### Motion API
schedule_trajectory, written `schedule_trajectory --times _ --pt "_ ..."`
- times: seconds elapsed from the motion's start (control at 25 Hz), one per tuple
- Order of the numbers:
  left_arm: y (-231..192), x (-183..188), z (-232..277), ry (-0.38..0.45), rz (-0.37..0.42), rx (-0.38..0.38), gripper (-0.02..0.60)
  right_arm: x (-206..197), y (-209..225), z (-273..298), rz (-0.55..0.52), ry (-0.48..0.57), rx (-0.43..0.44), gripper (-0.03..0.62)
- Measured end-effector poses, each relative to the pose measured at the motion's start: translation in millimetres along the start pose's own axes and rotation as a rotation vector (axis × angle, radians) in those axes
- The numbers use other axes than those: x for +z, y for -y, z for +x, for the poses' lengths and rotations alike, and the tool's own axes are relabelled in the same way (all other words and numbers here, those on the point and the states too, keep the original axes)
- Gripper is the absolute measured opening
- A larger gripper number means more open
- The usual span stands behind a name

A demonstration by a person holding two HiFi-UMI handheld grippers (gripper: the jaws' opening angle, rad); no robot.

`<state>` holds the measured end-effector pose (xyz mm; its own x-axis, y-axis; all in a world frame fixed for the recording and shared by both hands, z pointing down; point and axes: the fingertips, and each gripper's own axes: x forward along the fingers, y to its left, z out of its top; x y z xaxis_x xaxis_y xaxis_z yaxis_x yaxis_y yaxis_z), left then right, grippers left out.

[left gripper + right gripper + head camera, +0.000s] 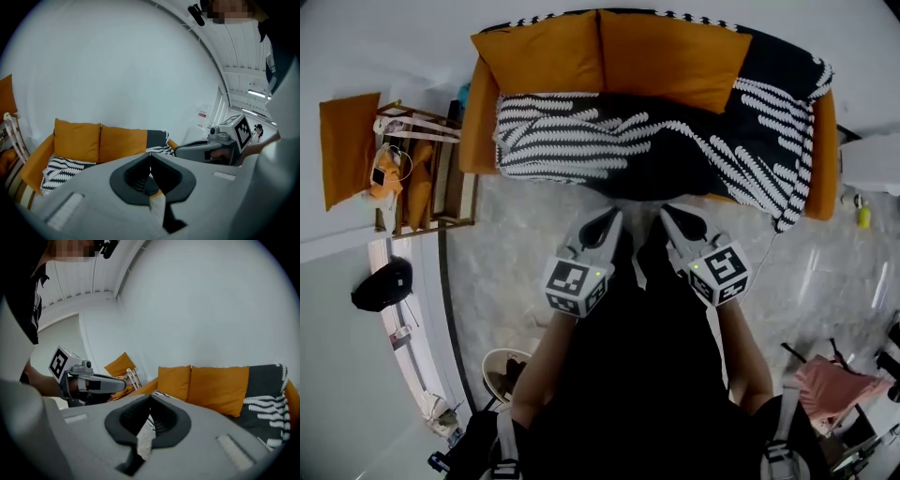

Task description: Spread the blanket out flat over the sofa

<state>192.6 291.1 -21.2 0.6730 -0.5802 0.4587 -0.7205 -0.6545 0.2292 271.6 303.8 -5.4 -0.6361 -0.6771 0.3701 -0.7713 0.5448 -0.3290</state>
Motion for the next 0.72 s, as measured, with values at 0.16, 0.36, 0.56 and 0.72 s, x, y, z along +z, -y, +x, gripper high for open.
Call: schedule_trajectory --times 0.16,0.36,0.56,0.72 --pt "6 -15 23 -0.046 -0.015 -0.042 0.014 -25 23 2 0.04 -0.048 -0.047 0.003" --pt "5 -35 60 -0.118 -0.027 -0.115 0.014 -53 57 8 0.089 -0.11 -0.115 0.003" --pt "6 -61 103 -0.189 0.012 -0.205 0.014 -83 92 18 0.108 -0.149 -0.178 0.003" --pt "4 -82 135 -0.23 0.012 -0.248 0.014 -108 120 26 0.124 -0.179 -0.227 0.003"
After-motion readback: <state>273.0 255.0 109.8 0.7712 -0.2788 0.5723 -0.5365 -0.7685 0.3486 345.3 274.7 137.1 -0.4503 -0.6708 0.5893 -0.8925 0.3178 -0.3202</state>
